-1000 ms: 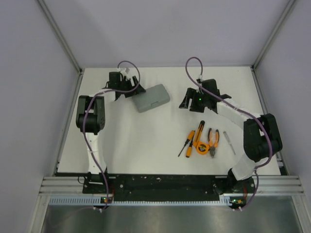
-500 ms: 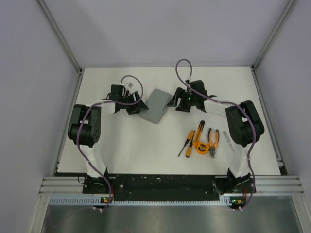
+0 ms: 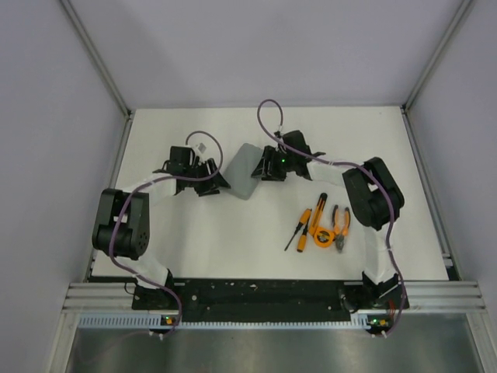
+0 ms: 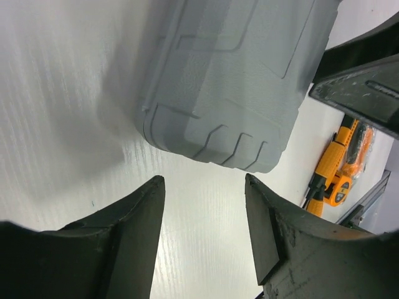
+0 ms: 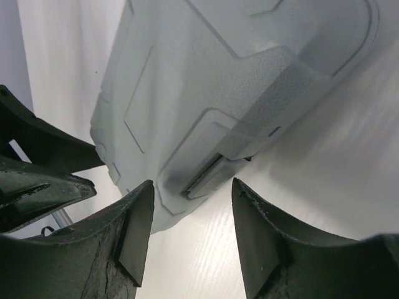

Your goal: Pack the tool kit

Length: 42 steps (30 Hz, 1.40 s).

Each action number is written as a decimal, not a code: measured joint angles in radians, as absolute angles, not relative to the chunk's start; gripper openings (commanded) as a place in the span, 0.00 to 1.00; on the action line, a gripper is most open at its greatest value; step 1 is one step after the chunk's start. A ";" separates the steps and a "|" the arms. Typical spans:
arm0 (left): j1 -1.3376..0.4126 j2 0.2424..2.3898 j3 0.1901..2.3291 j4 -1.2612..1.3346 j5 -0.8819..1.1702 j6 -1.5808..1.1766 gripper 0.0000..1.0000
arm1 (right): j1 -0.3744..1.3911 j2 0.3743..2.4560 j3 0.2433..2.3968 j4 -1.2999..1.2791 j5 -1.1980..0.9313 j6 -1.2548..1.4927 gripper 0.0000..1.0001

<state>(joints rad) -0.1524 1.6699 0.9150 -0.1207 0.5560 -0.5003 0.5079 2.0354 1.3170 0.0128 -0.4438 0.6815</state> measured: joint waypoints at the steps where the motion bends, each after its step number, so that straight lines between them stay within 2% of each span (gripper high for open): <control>1: -0.152 1.666 0.913 -0.123 0.548 -0.500 0.58 | 0.516 2.043 1.317 0.013 -0.442 0.681 0.51; 9: -0.152 1.623 0.953 -0.221 0.383 -0.476 0.75 | 0.530 2.054 1.317 -0.015 -0.405 0.677 0.58; 13: -0.152 1.634 1.056 -0.214 0.353 -0.432 0.77 | 0.530 2.049 1.318 -0.029 -0.381 0.667 0.70; 18: -0.152 1.774 1.192 -0.142 0.391 -0.408 0.75 | 0.530 2.048 1.336 -0.051 -0.339 0.650 0.70; 24: -0.151 1.919 1.209 -0.142 0.451 -0.436 0.71 | 0.529 2.081 1.434 -0.088 -0.330 0.634 0.60; 29: -0.143 1.898 1.151 -0.091 0.495 -0.474 0.59 | 0.524 2.109 1.439 -0.086 -0.365 0.647 0.49; 32: -0.141 1.860 1.090 -0.056 0.506 -0.508 0.56 | 0.522 2.108 1.424 -0.060 -0.387 0.652 0.40; 39: -0.147 1.716 0.892 -0.022 0.517 -0.600 0.54 | 0.535 2.055 1.332 -0.017 -0.421 0.664 0.39; 42: -0.154 1.655 0.830 -0.037 0.508 -0.619 0.56 | 0.552 2.030 1.303 -0.030 -0.419 0.669 0.39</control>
<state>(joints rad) -0.1535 1.6550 0.8303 -0.0372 0.5083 -0.6193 0.5518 2.0300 1.3025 -0.0296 -0.4187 0.6685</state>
